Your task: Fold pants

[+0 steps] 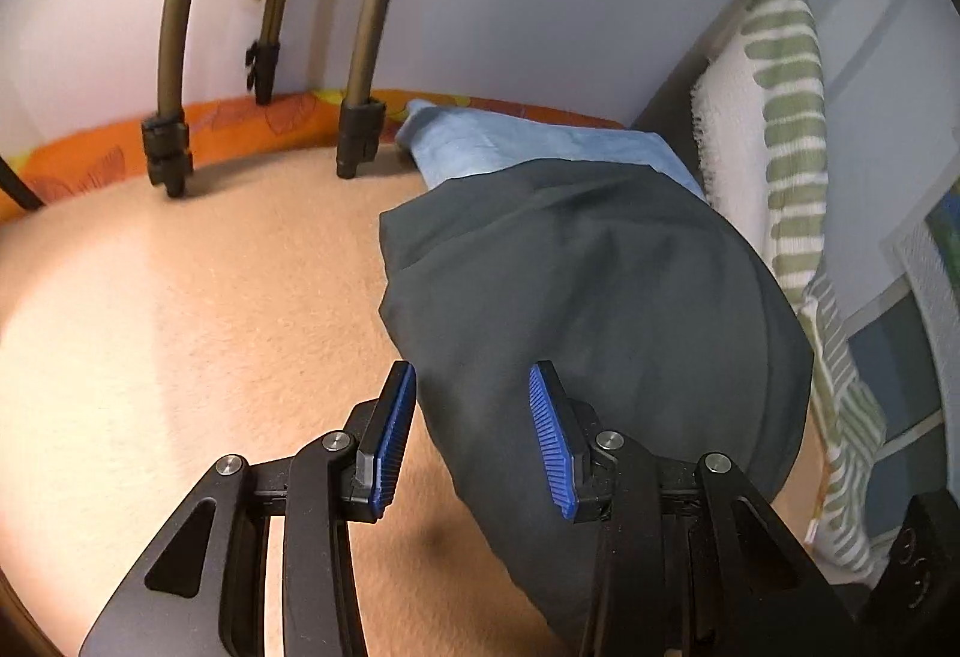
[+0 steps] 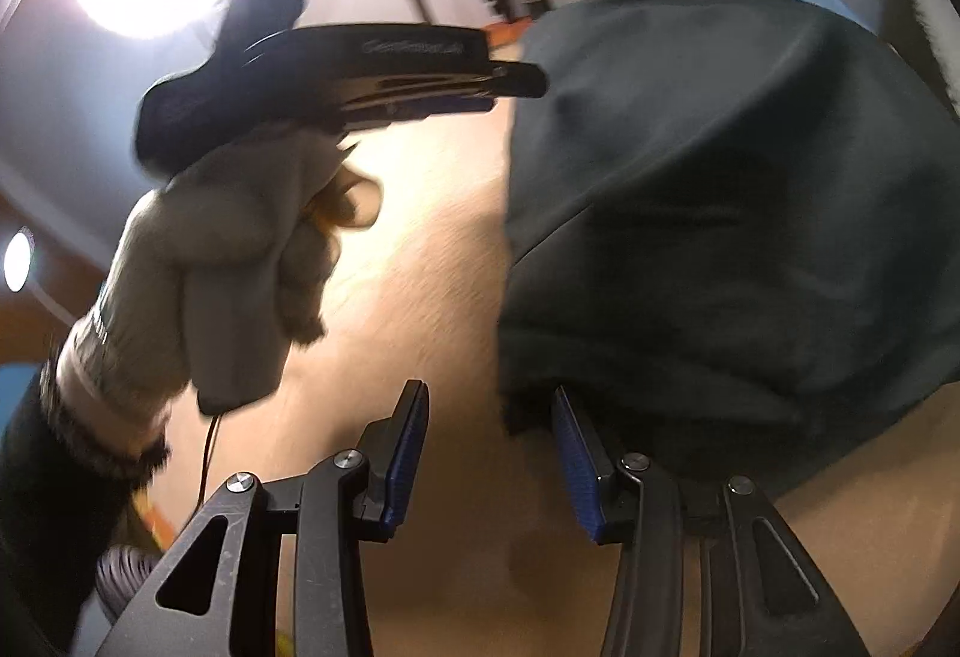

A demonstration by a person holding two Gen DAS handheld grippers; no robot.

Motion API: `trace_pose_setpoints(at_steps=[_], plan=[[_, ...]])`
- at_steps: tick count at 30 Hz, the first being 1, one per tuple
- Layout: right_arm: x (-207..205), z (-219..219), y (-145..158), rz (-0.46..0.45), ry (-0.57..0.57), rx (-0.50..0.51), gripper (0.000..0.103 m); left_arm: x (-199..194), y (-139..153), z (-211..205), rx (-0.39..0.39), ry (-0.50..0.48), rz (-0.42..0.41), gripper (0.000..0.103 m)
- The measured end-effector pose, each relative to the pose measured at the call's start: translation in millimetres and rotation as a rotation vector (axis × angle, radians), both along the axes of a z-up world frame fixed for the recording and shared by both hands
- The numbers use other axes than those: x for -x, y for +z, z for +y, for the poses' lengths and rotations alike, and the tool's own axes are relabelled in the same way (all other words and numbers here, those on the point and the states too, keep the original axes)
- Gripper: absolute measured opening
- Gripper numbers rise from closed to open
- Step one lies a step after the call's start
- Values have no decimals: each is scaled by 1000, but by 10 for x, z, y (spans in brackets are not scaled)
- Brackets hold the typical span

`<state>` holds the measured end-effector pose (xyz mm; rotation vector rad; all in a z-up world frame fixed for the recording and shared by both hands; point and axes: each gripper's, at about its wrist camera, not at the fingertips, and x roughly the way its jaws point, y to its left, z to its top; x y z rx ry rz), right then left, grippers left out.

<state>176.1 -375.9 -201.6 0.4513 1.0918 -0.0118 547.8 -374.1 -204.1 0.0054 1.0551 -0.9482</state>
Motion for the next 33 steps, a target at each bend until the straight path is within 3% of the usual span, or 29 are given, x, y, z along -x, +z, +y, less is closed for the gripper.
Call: trace_pose_setpoints(at_steps=[2,4,5,6,15,18,20,23,25,26,27,29,33], plan=[[-47,-27,-50,22,-33,18,40,-38,-68,-6,21,6,38,37],[-65,-44,-114,37,-49,26,23,-62,-114,-10,41,13,60,24],[-77,-31,-125,41,-45,27,10,-69,-127,-13,39,18,59,11],[-69,-32,-139,37,-38,22,0,-74,-139,-17,37,25,52,9],[246,-34,92,-4,64,30,0,-60,-58,-122,0,26,-41,4],[234,-100,38,30,70,21,0,-106,-3,-141,-8,34,-62,3],[264,-138,22,39,73,21,0,-106,74,-165,-50,40,-137,3],[308,-158,41,54,100,15,0,-151,151,-94,-38,50,-128,3],[295,-173,84,41,100,3,10,-141,175,-12,-27,51,-119,3],[301,-174,97,42,96,11,35,-151,161,61,-17,58,-91,8],[339,-160,104,40,97,19,53,-155,142,87,-11,64,-65,26],[341,-88,51,37,113,53,53,-189,58,193,13,86,16,51],[219,50,-159,61,129,44,49,-163,-121,239,63,103,141,51]])
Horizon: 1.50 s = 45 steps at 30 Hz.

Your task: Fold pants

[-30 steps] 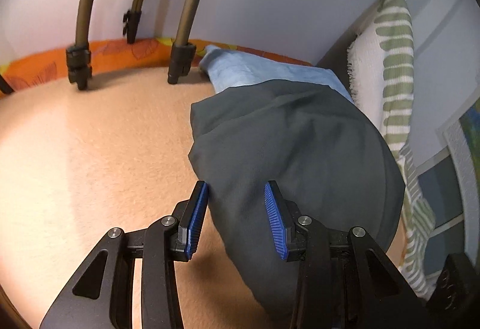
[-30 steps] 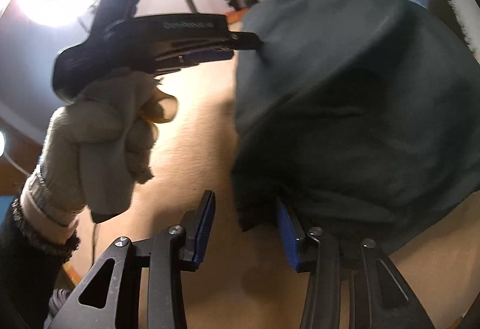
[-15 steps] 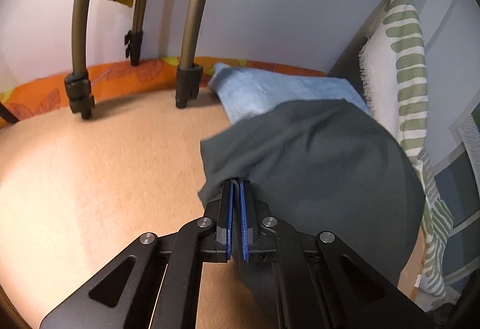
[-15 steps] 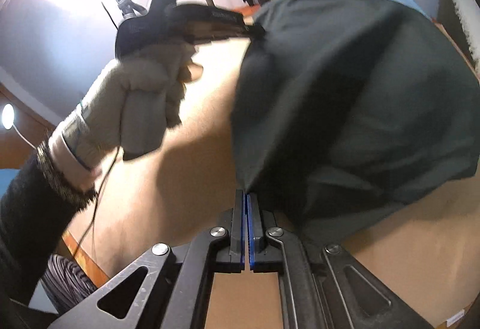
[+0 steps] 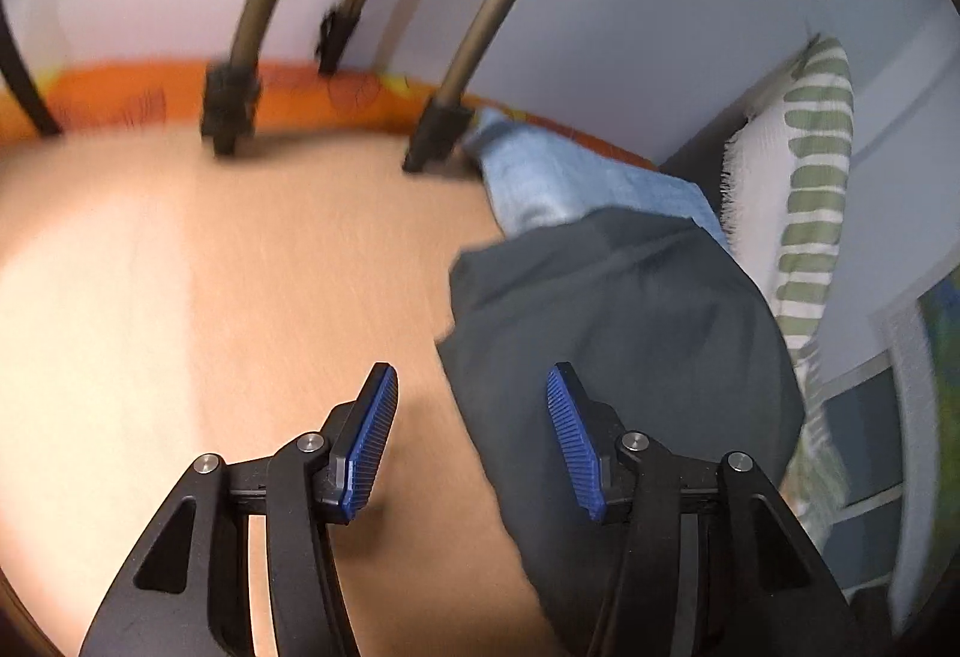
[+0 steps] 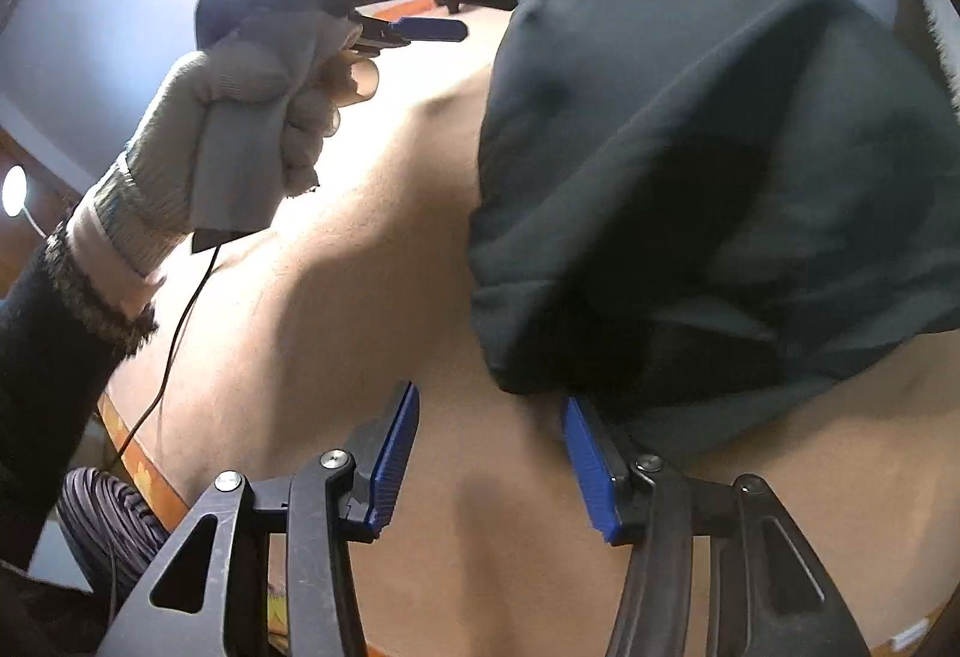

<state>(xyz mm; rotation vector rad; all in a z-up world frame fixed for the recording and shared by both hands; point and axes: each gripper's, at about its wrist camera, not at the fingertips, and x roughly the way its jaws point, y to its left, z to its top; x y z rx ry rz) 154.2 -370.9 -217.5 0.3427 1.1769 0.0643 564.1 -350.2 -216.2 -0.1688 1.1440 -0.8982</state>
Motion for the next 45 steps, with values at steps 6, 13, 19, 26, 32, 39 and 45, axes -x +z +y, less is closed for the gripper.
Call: trace_pose_setpoints(at_steps=[6,13,19,26,32,39,45], plan=[[-273,134,-104,-18,4,148,23,82,-139,-130,20,-16,10,6],[-360,242,242,-25,140,286,0,149,353,-281,-70,-40,-237,2],[-299,229,230,23,206,249,3,132,372,-273,-160,-11,-318,1],[-33,-187,493,-87,163,101,42,141,341,149,-102,46,-230,30],[-18,-1279,1015,-250,-29,151,72,321,259,256,-1,60,-114,56],[-569,-2235,840,-224,-135,26,72,427,39,107,3,45,6,56],[-818,-2548,495,-216,-164,-142,72,428,-93,-16,-7,47,36,56]])
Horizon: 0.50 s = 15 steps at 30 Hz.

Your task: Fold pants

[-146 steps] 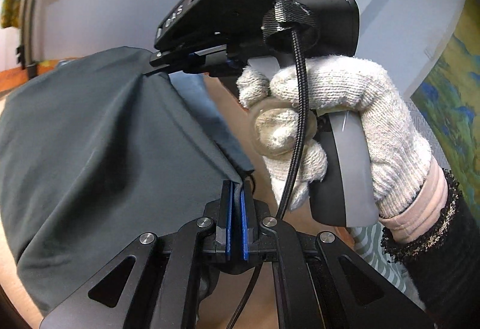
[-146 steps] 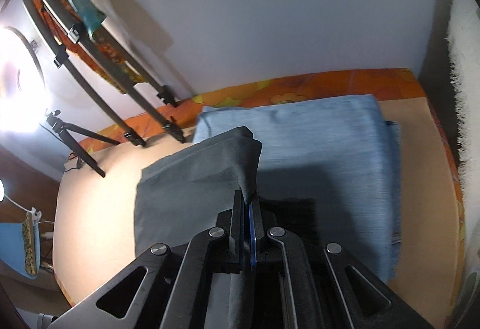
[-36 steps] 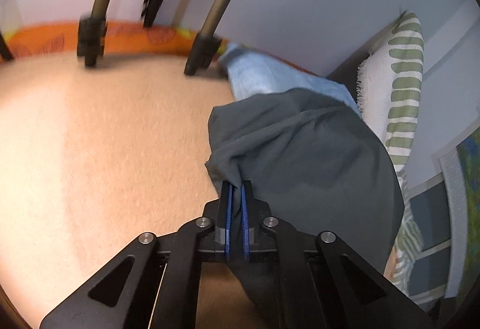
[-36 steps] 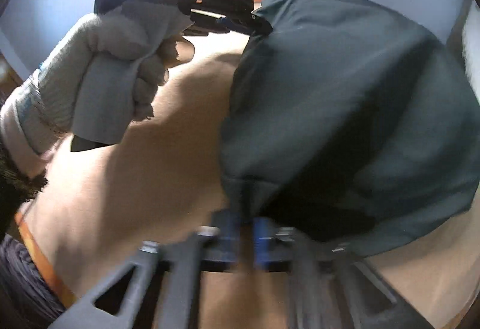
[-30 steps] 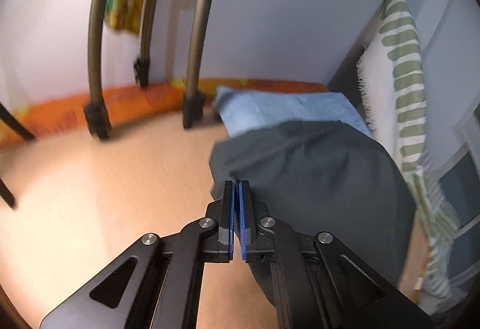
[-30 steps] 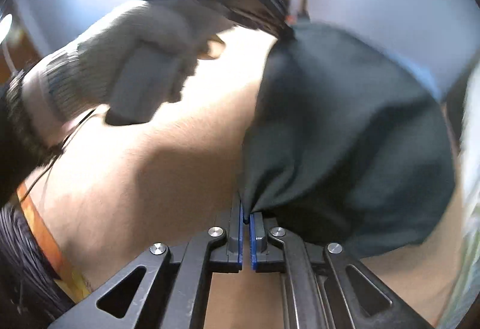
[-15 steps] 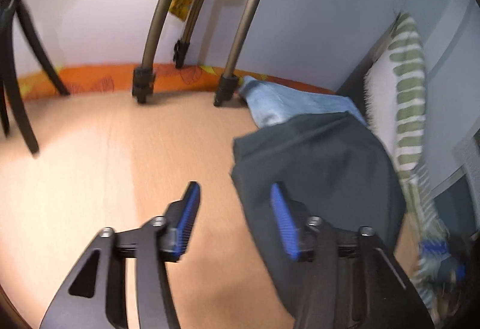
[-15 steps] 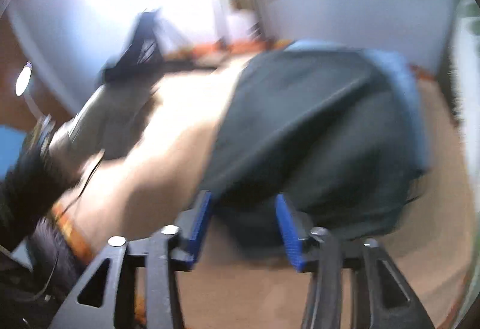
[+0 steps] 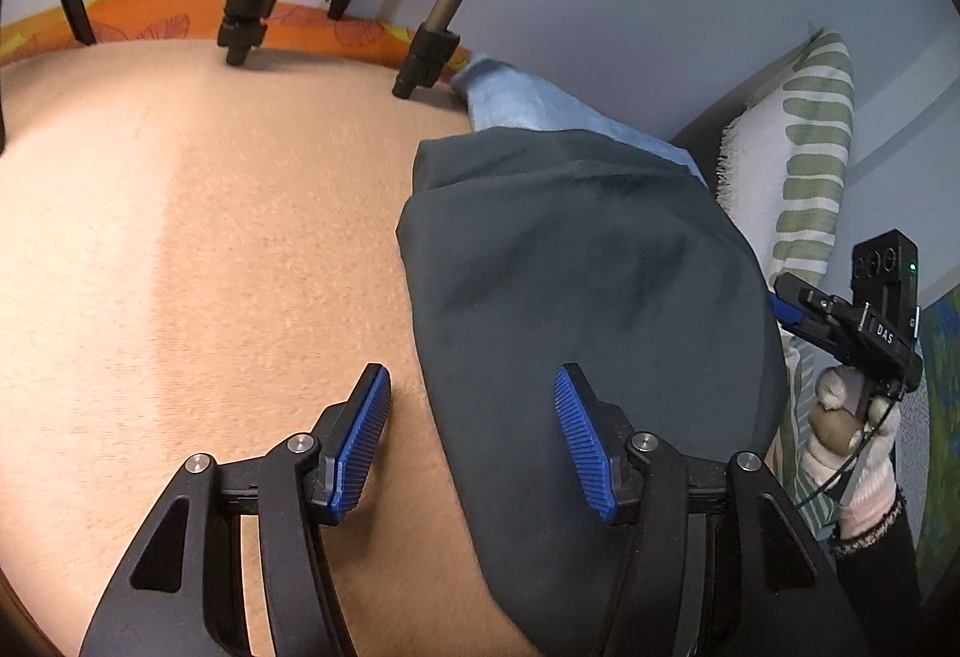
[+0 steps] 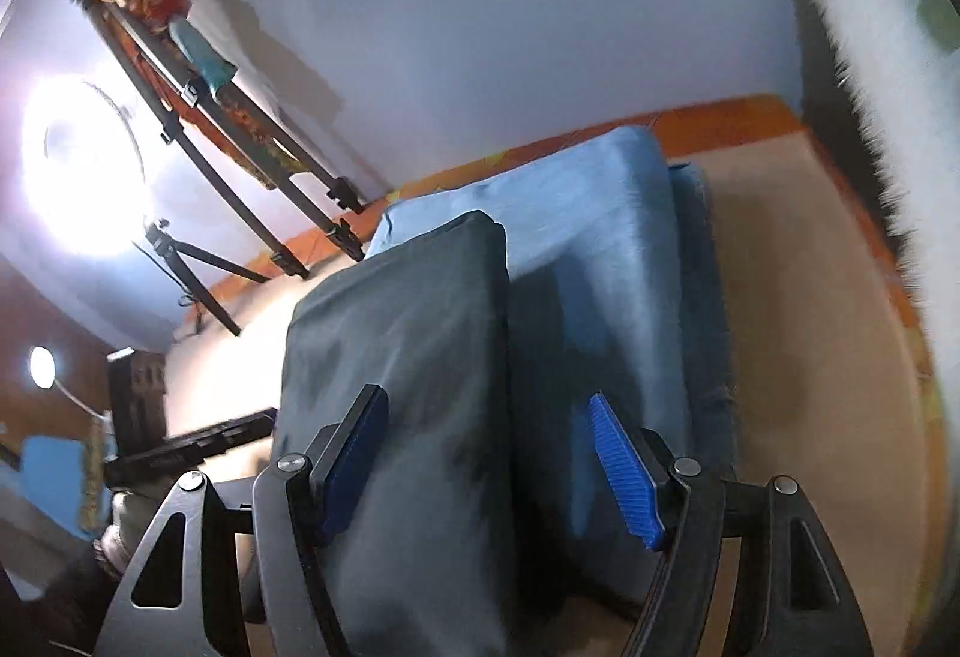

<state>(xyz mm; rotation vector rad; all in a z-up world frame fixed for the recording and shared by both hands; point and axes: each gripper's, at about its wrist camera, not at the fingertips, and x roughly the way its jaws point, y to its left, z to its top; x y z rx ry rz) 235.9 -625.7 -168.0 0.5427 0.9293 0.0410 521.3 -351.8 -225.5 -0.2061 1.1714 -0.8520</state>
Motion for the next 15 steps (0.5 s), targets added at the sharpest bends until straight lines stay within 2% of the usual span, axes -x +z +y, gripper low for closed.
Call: trace_pose_setpoints(at_steps=[8,11,13,14,15], plan=[[-227,93,-352,52,119,-59,73,20,-24,-145,30,-5,-18,56],[-283,168,-463,47,153,-65,74,36,-17,-192,43,-8,-36,56],[-287,184,-476,40,160,-69,70,30,-19,-214,48,-8,-47,55],[-275,176,-470,36,164,-83,55,22,-28,-221,43,-2,-51,46],[-272,179,-473,32,171,-102,51,1,-42,-220,42,7,-48,33]])
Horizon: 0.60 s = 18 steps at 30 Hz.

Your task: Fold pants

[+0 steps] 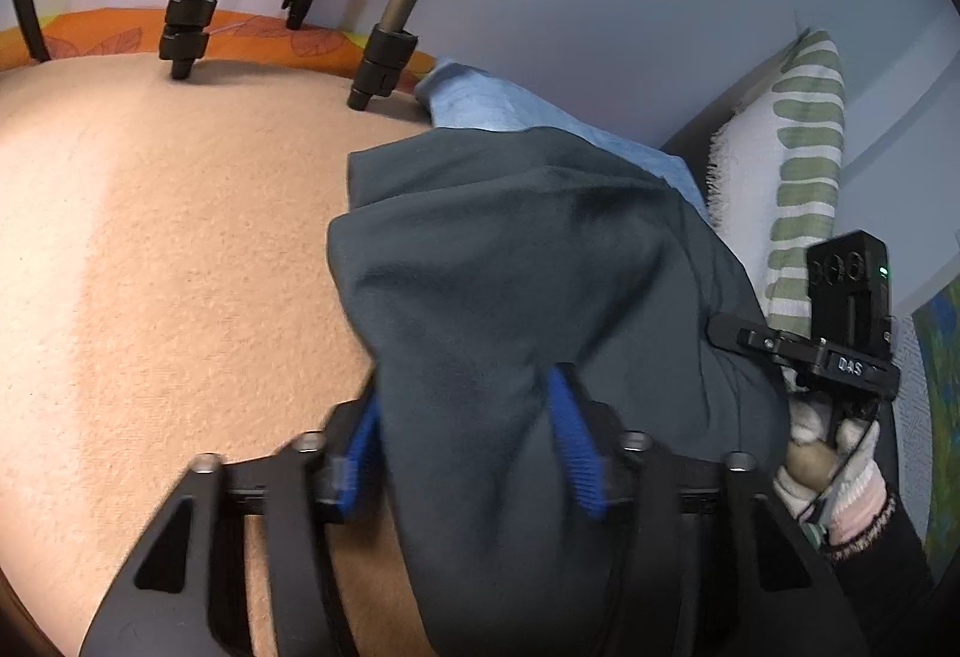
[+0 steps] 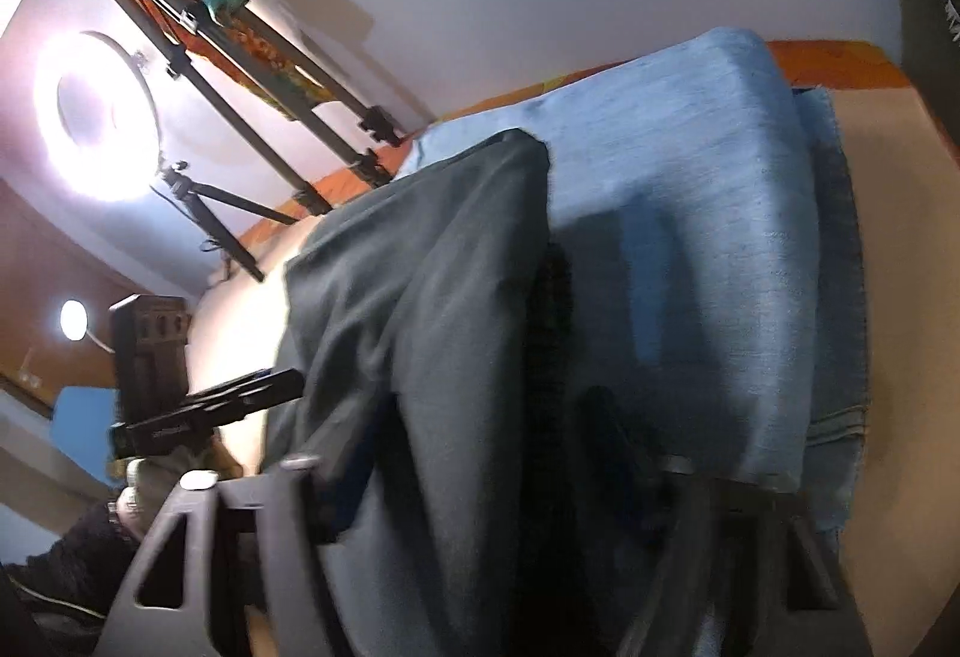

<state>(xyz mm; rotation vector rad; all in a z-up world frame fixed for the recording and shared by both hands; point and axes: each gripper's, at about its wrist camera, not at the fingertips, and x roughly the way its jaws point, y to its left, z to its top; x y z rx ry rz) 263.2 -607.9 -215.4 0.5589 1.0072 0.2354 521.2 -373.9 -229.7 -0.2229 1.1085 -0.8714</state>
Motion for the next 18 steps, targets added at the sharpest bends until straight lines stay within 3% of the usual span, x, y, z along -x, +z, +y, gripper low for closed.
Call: trace_pose_setpoints(at_steps=[2,5,18], plan=[[34,32,49,-12,-5,19,45,-29,-16,14,3,22,11,16],[123,67,165,-48,-19,10,33,11,60,0,-16,19,-41,9],[656,437,716,-179,-71,177,28,426,802,-47,-46,-51,-352,7]])
